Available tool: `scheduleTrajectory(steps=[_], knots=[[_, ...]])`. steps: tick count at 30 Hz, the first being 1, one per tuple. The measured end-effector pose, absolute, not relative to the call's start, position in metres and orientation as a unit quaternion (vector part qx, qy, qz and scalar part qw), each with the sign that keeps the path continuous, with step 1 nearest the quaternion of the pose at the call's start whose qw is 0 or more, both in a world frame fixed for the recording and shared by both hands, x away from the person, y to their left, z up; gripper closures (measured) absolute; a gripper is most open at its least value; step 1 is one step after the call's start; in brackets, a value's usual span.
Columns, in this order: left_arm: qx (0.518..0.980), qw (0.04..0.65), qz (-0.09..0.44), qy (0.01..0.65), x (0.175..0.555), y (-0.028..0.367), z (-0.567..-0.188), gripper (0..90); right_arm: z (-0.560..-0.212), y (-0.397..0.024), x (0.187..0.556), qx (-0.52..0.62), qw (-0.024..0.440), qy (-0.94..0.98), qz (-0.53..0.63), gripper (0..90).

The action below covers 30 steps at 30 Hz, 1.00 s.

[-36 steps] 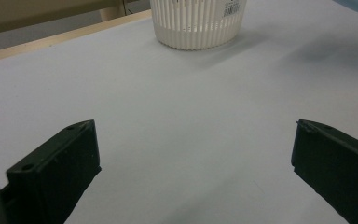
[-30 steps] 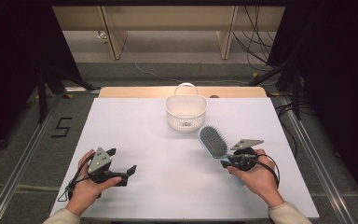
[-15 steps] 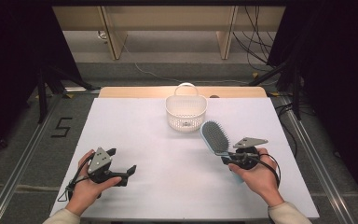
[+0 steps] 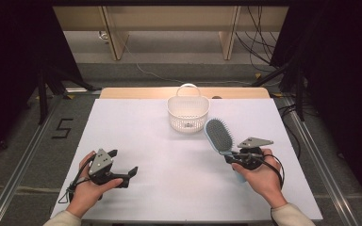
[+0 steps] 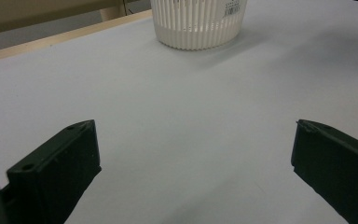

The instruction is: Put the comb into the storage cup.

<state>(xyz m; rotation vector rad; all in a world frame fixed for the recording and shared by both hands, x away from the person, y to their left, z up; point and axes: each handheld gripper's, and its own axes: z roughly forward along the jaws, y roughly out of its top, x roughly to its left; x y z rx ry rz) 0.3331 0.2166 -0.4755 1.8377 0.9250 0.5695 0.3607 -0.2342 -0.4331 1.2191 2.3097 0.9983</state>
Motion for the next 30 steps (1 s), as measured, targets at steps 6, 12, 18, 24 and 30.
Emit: scheduleTrajectory(steps=[6,12,18,24,30], knots=[[0.754,0.482,0.234,0.379,0.3331,0.2166,-0.4755,0.5,-0.4328,-0.2356,0.3616,0.432,0.173,0.810,0.356,70.7],[0.754,0.482,0.234,0.379,0.3332,0.2166,-0.4755,0.5,-0.4312,-0.2359,0.3613,0.434,0.177,0.805,0.362,70.7],[0.754,0.482,0.234,0.379,0.3331,0.2164,-0.4755,0.5,-0.4290,-0.2377,0.3617,0.436,0.185,0.799,0.370,70.7],[0.754,0.482,0.234,0.379,0.3333,0.2165,-0.4756,0.6,-0.4282,-0.2388,0.3622,0.439,0.188,0.794,0.375,70.7],[0.754,0.482,0.234,0.380,0.3332,0.2165,-0.4756,0.6,-0.4271,-0.2392,0.3625,0.440,0.191,0.791,0.379,70.7]])
